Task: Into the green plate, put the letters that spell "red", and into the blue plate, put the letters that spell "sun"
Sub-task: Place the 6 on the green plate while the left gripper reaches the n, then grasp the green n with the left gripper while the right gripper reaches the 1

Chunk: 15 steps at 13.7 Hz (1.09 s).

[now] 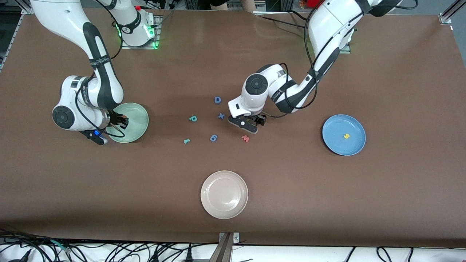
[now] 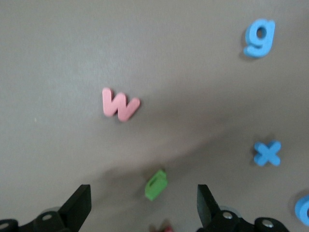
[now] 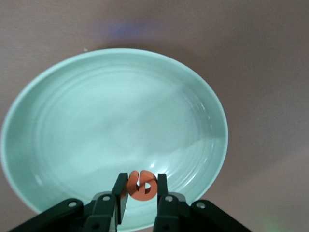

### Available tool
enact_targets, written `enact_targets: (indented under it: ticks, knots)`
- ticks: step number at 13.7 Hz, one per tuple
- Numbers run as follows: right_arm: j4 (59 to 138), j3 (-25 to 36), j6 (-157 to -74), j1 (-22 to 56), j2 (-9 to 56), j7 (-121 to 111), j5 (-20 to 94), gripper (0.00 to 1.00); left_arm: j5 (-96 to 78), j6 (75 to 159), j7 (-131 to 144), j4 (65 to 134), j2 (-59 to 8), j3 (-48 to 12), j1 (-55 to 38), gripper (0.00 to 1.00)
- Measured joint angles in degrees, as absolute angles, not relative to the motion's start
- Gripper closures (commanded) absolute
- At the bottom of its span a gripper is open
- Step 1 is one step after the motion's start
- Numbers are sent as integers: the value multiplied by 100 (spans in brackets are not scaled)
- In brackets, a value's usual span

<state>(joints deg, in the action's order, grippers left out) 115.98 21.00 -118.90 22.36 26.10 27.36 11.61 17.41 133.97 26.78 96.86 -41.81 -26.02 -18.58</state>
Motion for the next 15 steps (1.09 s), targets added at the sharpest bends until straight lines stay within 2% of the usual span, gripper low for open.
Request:
enact_targets:
  ticks: [4, 7, 9, 10, 11, 12, 14, 15]
  knots:
    - [11663, 2100, -11892, 2192, 2791, 2671, 1162, 95, 1741, 13399, 2667, 9500, -4358, -2598, -1862, 4]
    - [11728, 2099, -11892, 2192, 2808, 2667, 1282, 82, 1741, 13403, 2667, 9492, -4437, -2599, -1865, 4]
    - [11778, 2099, -11892, 2192, 2808, 2665, 1326, 81, 1741, 13404, 2667, 9484, -4456, -2606, -1875, 4]
    - [11794, 2099, -11892, 2191, 2808, 2665, 1333, 76, 1741, 13404, 2667, 9483, -4460, -2613, -1883, 5]
    - [11801, 2099, -11892, 2192, 2808, 2665, 1336, 55, 1741, 13404, 2667, 9483, -4464, -2619, -1895, 5]
    - [11803, 2099, -11892, 2192, 2808, 2665, 1338, 27, 1741, 13404, 2667, 9483, -4471, -2622, -1917, 6]
    - [11803, 2099, -11892, 2192, 2807, 2665, 1344, 7, 1741, 13404, 2668, 9484, -4487, -2622, -1969, 6]
    - [11801, 2099, -11893, 2192, 2803, 2664, 1347, 2, 1741, 13403, 2677, 9484, -4494, -2622, -1984, 6]
